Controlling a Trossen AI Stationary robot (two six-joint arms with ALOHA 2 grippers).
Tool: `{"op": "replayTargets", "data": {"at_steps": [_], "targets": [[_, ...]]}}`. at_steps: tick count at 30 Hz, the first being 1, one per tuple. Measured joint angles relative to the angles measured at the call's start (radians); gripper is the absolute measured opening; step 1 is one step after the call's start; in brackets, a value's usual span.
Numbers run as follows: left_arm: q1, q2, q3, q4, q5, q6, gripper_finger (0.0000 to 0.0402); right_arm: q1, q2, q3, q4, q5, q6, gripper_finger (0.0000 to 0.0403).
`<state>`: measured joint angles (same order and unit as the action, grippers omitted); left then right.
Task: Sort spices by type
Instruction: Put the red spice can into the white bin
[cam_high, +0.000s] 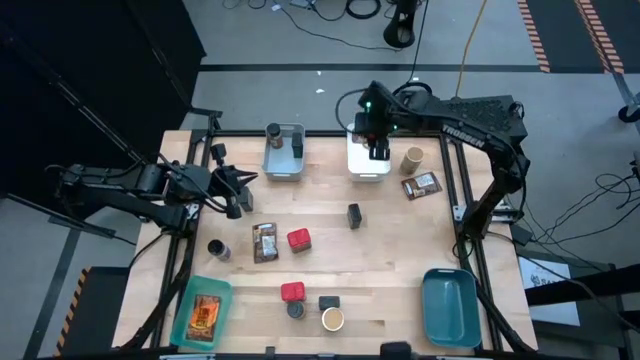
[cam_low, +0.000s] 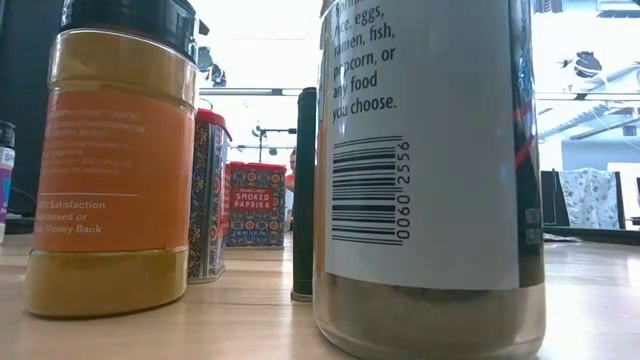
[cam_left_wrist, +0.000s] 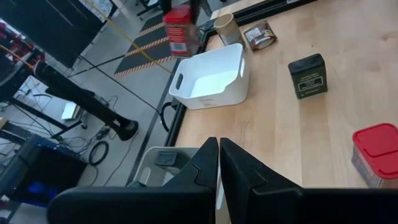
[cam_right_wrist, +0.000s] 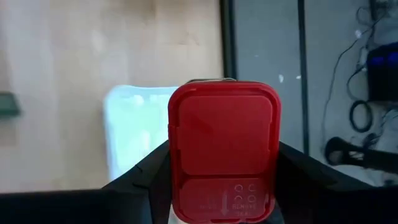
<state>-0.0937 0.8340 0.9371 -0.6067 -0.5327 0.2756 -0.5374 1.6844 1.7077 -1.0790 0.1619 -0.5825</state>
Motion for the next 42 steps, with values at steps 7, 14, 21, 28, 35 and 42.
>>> {"op": "replayTargets", "data": {"at_steps": [7,14,21,28,35,42], "targets": [[0.000,0.000,0.000,-0.001,0.000,0.000,0.0020,-0.077,0.027,0.000,0.015,-0.011,-0.113,0.0196],[0.000,0.000,0.000,0.000,0.000,0.001,0.0020,-0.128,0.103,-0.002,-0.002,-0.114,-0.173,0.0196],[0.000,0.000,0.000,0.000,0.000,0.002,0.0020,-0.195,0.152,-0.002,-0.003,-0.158,-0.208,0.0196],[0.001,0.000,0.000,0.004,0.000,0.015,0.0020,-0.235,0.198,-0.002,0.000,-0.200,-0.215,0.0196],[0.001,0.000,0.000,0.040,0.000,0.027,0.0020,-0.257,0.240,-0.002,-0.007,-0.223,-0.219,0.0196],[0.001,0.000,0.000,0.054,0.000,0.037,0.0020,-0.270,0.257,-0.002,-0.004,-0.246,-0.221,0.0196]]}}
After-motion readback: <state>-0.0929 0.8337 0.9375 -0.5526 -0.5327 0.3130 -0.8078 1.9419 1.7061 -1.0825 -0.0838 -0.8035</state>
